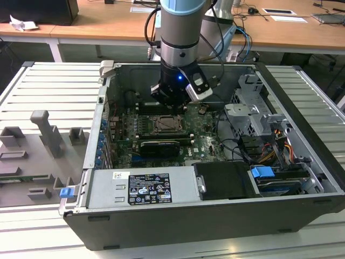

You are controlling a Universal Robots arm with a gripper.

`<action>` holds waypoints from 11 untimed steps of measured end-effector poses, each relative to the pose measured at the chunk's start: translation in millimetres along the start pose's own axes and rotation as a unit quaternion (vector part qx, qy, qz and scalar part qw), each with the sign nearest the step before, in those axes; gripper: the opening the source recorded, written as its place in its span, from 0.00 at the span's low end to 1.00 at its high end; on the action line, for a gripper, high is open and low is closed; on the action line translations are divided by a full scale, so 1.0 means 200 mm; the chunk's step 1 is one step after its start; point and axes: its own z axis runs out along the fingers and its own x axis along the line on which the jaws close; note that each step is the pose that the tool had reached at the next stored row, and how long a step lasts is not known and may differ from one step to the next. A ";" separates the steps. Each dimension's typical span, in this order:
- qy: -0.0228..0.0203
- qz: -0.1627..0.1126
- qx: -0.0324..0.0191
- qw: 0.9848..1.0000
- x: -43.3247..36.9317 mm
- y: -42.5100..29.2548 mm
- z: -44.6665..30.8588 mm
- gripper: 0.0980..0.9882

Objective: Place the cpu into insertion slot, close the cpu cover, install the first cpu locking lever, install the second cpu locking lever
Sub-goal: 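Install the second cpu locking lever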

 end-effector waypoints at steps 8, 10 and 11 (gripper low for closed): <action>0.000 0.000 0.000 1.000 0.002 -0.039 -0.007 0.01; 0.000 0.000 0.000 1.000 0.001 -0.039 -0.022 0.01; 0.000 0.000 0.000 1.000 0.001 -0.038 -0.031 0.01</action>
